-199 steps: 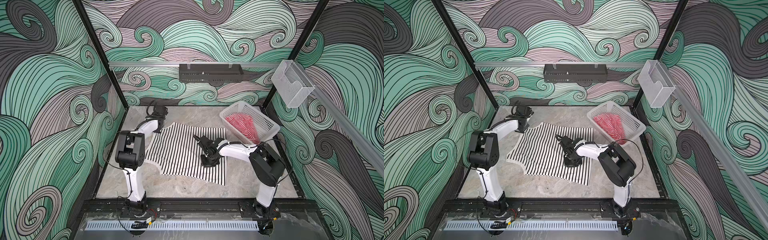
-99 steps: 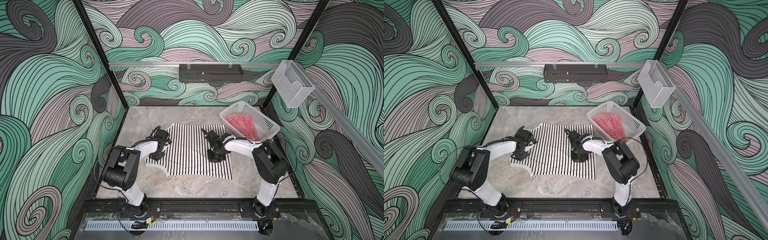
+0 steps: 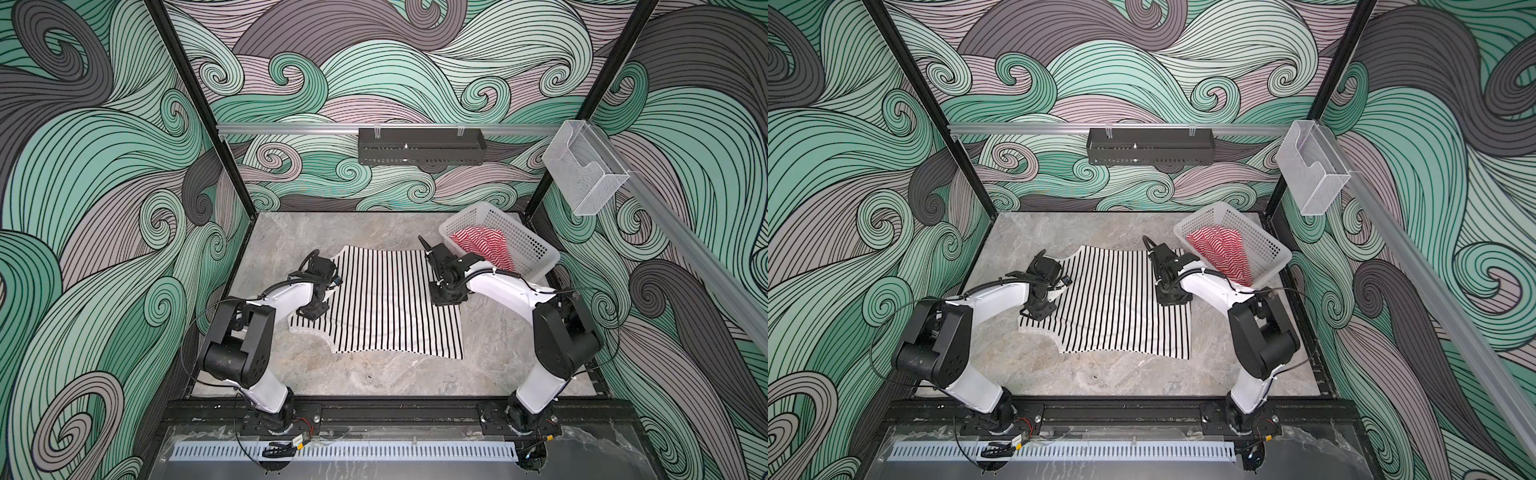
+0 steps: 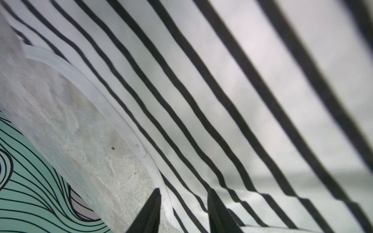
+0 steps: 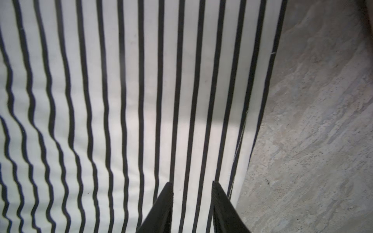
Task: Fold and stack tank tops
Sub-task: Smooth out the tank top at the center of the table, then fold the tank top at the center of the table.
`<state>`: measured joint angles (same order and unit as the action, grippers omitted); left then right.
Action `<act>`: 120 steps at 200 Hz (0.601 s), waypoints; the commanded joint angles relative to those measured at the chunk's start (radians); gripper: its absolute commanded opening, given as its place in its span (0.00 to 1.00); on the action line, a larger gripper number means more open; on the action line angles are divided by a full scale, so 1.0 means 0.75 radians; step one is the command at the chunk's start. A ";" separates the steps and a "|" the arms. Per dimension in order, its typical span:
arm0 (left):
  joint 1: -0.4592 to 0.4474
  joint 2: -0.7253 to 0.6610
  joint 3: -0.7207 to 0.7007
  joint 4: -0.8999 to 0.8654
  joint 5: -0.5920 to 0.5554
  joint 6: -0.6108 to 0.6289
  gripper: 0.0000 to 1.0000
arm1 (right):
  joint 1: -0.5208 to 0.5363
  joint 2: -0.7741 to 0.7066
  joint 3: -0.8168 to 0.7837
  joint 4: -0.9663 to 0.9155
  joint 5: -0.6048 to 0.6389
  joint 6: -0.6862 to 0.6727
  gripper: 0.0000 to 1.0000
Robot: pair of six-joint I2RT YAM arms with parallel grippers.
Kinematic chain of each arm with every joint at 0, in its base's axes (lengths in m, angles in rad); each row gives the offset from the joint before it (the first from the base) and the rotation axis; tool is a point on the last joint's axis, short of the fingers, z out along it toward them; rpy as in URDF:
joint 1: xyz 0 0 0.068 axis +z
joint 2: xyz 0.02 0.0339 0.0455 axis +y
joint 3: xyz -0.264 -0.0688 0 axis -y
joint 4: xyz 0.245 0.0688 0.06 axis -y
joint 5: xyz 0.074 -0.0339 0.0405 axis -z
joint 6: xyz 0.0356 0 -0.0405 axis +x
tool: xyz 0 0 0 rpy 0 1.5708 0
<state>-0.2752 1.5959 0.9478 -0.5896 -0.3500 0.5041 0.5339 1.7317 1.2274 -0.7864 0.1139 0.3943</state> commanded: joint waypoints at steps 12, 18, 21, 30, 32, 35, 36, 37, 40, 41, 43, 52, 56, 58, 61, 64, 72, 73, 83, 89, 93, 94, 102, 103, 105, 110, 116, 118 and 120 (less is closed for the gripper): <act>0.008 -0.041 0.213 -0.050 0.214 -0.234 0.44 | -0.043 -0.092 -0.035 0.026 0.051 -0.096 0.37; 0.008 -0.039 0.226 -0.055 0.241 -0.250 0.44 | -0.048 -0.130 -0.052 0.035 0.053 -0.098 0.38; 0.007 -0.040 0.230 -0.058 0.260 -0.252 0.44 | -0.049 -0.149 -0.062 0.039 0.052 -0.096 0.39; 0.007 -0.043 0.233 -0.080 0.316 -0.248 0.45 | -0.053 -0.209 -0.091 0.039 0.044 -0.092 0.41; 0.007 -0.044 0.231 -0.084 0.328 -0.243 0.45 | -0.056 -0.222 -0.098 0.038 0.039 -0.091 0.41; 0.006 -0.048 0.227 -0.090 0.343 -0.233 0.45 | -0.055 -0.241 -0.105 0.033 0.031 -0.089 0.41; 0.006 -0.050 0.224 -0.093 0.350 -0.228 0.45 | -0.055 -0.248 -0.109 0.032 0.027 -0.087 0.41; 0.005 -0.051 0.223 -0.096 0.358 -0.221 0.45 | -0.056 -0.254 -0.112 0.029 0.023 -0.086 0.41; 0.005 -0.057 0.215 -0.105 0.379 -0.200 0.45 | -0.058 -0.271 -0.119 0.019 0.014 -0.078 0.41; 0.004 -0.060 0.211 -0.107 0.385 -0.193 0.45 | -0.058 -0.277 -0.122 0.015 0.011 -0.075 0.41; 0.003 -0.065 0.203 -0.111 0.396 -0.177 0.45 | -0.058 -0.287 -0.126 0.009 0.005 -0.069 0.41; -0.008 -0.099 0.148 -0.098 0.419 -0.120 0.46 | -0.061 -0.326 -0.149 -0.032 -0.026 -0.029 0.41; -0.016 -0.117 0.121 -0.083 0.414 -0.104 0.46 | -0.063 -0.340 -0.160 -0.051 -0.041 -0.008 0.40; -0.020 -0.128 0.103 -0.075 0.409 -0.096 0.46 | -0.062 -0.344 -0.167 -0.058 -0.048 0.001 0.40; -0.030 -0.143 0.078 -0.062 0.402 -0.083 0.46 | -0.062 -0.352 -0.176 -0.069 -0.060 0.018 0.40; -0.037 -0.157 0.055 -0.052 0.398 -0.071 0.46 | -0.060 -0.360 -0.188 -0.080 -0.073 0.032 0.40; -0.063 -0.196 -0.001 -0.032 0.381 -0.045 0.46 | -0.062 -0.382 -0.228 -0.090 -0.098 0.067 0.40; -0.068 -0.201 -0.009 -0.031 0.378 -0.042 0.46 | -0.062 -0.385 -0.234 -0.090 -0.100 0.072 0.40; -0.103 -0.245 -0.059 -0.036 0.364 -0.024 0.46 | -0.059 -0.439 -0.320 -0.048 -0.125 0.111 0.40; -0.120 -0.287 -0.085 -0.047 0.371 -0.017 0.46 | -0.058 -0.488 -0.385 -0.003 -0.148 0.136 0.40; -0.129 -0.306 -0.101 -0.053 0.380 -0.012 0.46 | -0.054 -0.521 -0.434 0.035 -0.164 0.152 0.41; -0.132 -0.312 -0.105 -0.055 0.383 -0.011 0.46 | -0.053 -0.533 -0.446 0.045 -0.168 0.156 0.42; -0.147 -0.349 -0.137 -0.066 0.396 -0.004 0.46 | -0.044 -0.614 -0.540 0.114 -0.192 0.193 0.44; -0.150 -0.353 -0.140 -0.067 0.397 -0.002 0.46 | -0.043 -0.623 -0.550 0.120 -0.195 0.199 0.44; -0.154 -0.363 -0.147 -0.072 0.401 0.001 0.46 | -0.043 -0.640 -0.570 0.128 -0.202 0.208 0.45; -0.166 -0.383 -0.165 -0.081 0.410 0.008 0.46 | -0.039 -0.677 -0.611 0.142 -0.211 0.232 0.46; -0.179 -0.408 -0.188 -0.087 0.413 0.024 0.46 | -0.030 -0.725 -0.651 0.150 -0.217 0.260 0.46; -0.185 -0.416 -0.196 -0.087 0.413 0.029 0.46 | -0.023 -0.738 -0.663 0.149 -0.219 0.269 0.46; -0.189 -0.423 -0.205 -0.087 0.412 0.033 0.46 | -0.020 -0.749 -0.673 0.149 -0.217 0.279 0.46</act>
<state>-0.3859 1.3521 0.8272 -0.6186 -0.0799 0.4740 0.4976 1.2797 0.8219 -0.7269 0.0101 0.4866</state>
